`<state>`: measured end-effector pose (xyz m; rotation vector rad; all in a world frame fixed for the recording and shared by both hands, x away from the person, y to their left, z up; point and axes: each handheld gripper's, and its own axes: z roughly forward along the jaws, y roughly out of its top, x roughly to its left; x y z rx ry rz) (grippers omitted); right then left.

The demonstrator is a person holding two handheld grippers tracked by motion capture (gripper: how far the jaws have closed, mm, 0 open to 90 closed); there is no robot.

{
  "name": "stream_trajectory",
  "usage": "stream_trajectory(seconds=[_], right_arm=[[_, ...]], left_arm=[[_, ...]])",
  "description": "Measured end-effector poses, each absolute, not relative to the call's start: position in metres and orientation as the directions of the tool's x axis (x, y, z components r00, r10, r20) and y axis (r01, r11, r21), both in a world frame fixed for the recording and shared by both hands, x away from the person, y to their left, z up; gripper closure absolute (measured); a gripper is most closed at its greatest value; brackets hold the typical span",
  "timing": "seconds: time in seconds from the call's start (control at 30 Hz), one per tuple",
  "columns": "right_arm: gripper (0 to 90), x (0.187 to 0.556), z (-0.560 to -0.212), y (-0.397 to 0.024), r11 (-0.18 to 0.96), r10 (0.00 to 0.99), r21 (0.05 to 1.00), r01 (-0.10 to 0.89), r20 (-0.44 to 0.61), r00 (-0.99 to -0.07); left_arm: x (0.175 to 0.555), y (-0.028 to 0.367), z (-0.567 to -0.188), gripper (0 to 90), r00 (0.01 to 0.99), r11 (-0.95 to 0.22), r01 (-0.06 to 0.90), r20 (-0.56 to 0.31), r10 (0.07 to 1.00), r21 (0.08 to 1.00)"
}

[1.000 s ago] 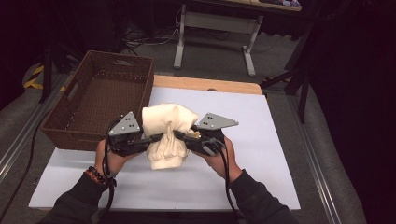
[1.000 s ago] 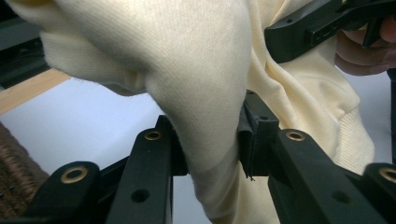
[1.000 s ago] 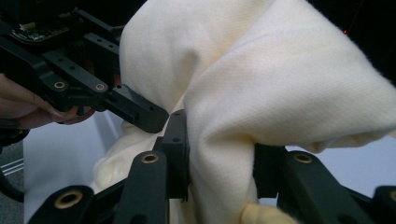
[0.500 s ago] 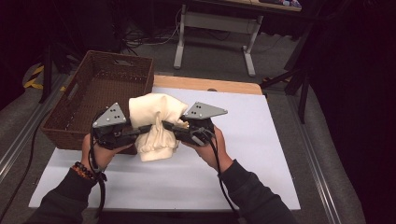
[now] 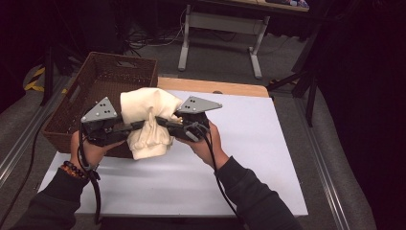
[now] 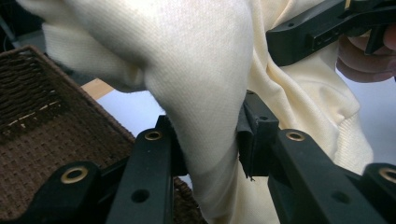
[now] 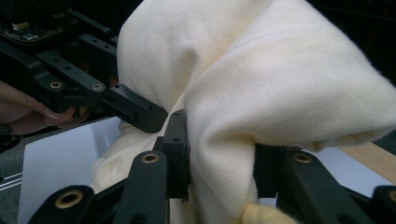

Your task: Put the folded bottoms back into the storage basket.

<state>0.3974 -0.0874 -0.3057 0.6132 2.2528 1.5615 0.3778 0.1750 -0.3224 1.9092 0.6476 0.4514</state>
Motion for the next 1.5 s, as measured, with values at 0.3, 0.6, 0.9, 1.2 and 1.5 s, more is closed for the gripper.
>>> stream_trajectory(seconds=[0.3, 0.6, 0.9, 1.2, 1.5], right_arm=[[65.7, 0.404, -0.299, -0.074, 0.291, 0.51, 0.948, 0.129, -0.039, -0.859], [65.7, 0.412, -0.292, -0.061, 0.271, 0.506, 0.955, 0.118, -0.038, -0.862], [65.7, 0.42, -0.289, -0.048, 0.248, 0.507, 0.962, 0.116, -0.027, -0.862], [65.8, 0.431, -0.292, -0.032, 0.234, 0.51, 0.964, 0.127, -0.01, -0.86], [65.8, 0.447, -0.298, -0.013, 0.215, 0.503, 0.966, 0.143, 0.016, -0.864]], left_arm=[[0.379, 0.189, -0.312, 69.3, 0.765, -0.324, 0.236, 0.031, 0.643, 0.916], [0.384, 0.201, -0.301, 69.2, 0.747, -0.313, 0.242, 0.03, 0.664, 0.918], [0.388, 0.212, -0.293, 69.3, 0.724, -0.325, 0.253, 0.045, 0.689, 0.911], [0.395, 0.226, -0.29, 69.2, 0.7, -0.341, 0.274, 0.057, 0.712, 0.899], [0.405, 0.241, -0.29, 69.2, 0.67, -0.335, 0.304, 0.05, 0.741, 0.892]])
